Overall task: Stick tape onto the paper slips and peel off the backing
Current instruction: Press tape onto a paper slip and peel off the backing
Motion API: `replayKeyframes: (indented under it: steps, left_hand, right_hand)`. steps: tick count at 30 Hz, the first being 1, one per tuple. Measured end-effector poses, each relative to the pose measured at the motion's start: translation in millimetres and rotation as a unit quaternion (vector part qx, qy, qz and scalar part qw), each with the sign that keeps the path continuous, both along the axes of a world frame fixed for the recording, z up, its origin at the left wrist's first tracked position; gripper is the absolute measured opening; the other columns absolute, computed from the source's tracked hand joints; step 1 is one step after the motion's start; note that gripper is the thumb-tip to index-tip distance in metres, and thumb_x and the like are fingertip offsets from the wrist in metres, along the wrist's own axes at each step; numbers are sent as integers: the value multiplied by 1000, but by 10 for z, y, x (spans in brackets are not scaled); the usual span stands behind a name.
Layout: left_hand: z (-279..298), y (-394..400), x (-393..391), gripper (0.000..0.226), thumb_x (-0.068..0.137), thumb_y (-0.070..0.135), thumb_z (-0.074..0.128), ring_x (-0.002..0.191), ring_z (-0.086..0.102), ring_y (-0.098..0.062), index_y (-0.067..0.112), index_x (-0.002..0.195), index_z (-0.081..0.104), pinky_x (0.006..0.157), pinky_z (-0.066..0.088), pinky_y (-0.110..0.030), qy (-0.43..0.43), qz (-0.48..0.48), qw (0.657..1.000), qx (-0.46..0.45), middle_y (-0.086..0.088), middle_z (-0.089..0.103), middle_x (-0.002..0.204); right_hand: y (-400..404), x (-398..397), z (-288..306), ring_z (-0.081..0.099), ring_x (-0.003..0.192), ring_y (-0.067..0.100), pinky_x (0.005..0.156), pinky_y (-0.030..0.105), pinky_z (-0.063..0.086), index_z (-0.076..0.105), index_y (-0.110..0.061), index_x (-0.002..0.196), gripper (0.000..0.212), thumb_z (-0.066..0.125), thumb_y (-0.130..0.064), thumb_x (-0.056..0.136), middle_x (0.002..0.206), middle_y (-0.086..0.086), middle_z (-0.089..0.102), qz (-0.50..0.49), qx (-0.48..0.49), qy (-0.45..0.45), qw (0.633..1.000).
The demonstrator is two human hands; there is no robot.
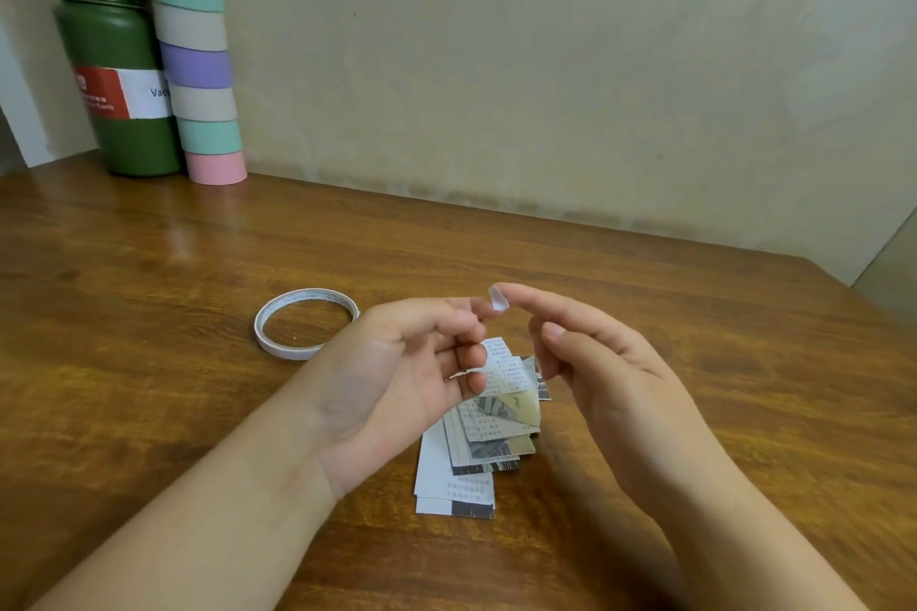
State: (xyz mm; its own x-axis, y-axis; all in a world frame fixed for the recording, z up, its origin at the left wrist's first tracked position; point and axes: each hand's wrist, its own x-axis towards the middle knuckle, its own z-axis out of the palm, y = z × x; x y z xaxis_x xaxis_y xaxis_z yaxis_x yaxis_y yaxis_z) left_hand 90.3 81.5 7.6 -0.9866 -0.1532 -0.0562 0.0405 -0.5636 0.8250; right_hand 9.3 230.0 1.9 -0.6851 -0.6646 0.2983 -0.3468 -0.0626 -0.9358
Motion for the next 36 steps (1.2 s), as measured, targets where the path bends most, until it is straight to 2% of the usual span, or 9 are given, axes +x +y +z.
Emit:
replayKeyframes:
  steps: [3, 5, 13, 15, 19, 22, 27, 31, 36]
  left_hand:
    - [-8, -1, 3, 18, 63, 12, 61, 66, 50, -16, 6, 77, 71, 68, 42, -32, -3, -2, 1000, 16, -6, 50, 72]
    - [-2, 5, 6, 12, 61, 11, 63, 66, 50, -16, 8, 72, 70, 68, 41, -32, -3, -1, 1000, 12, -5, 50, 72]
    - [56, 0, 19, 11, 71, 21, 56, 64, 46, -15, 11, 71, 58, 70, 38, -32, 6, 42, 999, 17, -3, 48, 68]
    - [60, -47, 18, 17, 72, 25, 56, 65, 48, -14, 10, 74, 63, 70, 39, -32, 7, 65, 998, 7, -3, 50, 70]
    - [12, -46, 3, 36, 71, 41, 57, 68, 51, -12, 14, 83, 76, 70, 43, -32, -8, 87, 991, -103, 1, 56, 73]
    - [-5, 15, 11, 43, 73, 50, 51, 71, 52, -11, 20, 90, 77, 74, 44, -32, -9, 86, 974, -209, 4, 57, 75]
    - [-4, 91, 33, 36, 82, 54, 51, 79, 53, -10, 30, 93, 76, 84, 46, -35, 10, 85, 949, -304, 8, 58, 79]
    - [-26, 110, 51, 36, 81, 57, 48, 86, 55, -11, 37, 93, 75, 95, 47, -40, 12, 73, 940, -334, 7, 59, 87]
    - [-36, 107, 49, 39, 78, 56, 42, 89, 55, -14, 40, 93, 74, 96, 46, -41, 20, 66, 938, -340, 7, 59, 88]
  right_hand:
    - [-7, 6, -1, 44, 71, 2, 77, 12, 38, 70, -42, 106, 43, 45, -8, 95, 73, -13, 47, -5, 17, 51, 999]
    - [-3, 9, 6, 44, 70, 1, 72, 7, 36, 70, -42, 107, 44, 46, -7, 94, 73, -13, 46, -6, 19, 68, 997]
    - [4, -16, 5, 46, 68, -2, 69, 5, 35, 69, -39, 106, 42, 46, -6, 95, 71, -15, 47, -42, 42, 87, 994]
    - [15, -33, 9, 46, 67, -3, 67, 6, 37, 68, -39, 107, 41, 48, -5, 93, 72, -14, 48, -64, 39, 96, 993]
    - [5, -35, -18, 46, 62, 4, 58, 10, 36, 70, -35, 96, 25, 58, -14, 91, 73, -2, 54, -143, 5, 156, 977]
    - [-11, -29, -44, 50, 68, 7, 63, 10, 37, 68, -32, 85, 11, 62, -22, 85, 71, -10, 54, -186, -8, 261, 947]
    - [-6, -26, -64, 47, 69, 0, 65, 7, 36, 69, -20, 83, 5, 66, -17, 80, 75, -15, 49, -227, 12, 374, 899]
    - [-6, -50, -82, 45, 69, -4, 63, 8, 37, 72, -17, 82, 6, 68, -18, 77, 73, -15, 47, -248, 33, 404, 880]
    - [1, -56, -81, 44, 68, 4, 58, 18, 38, 74, -16, 83, 9, 69, -20, 77, 73, -11, 49, -267, 45, 435, 859]
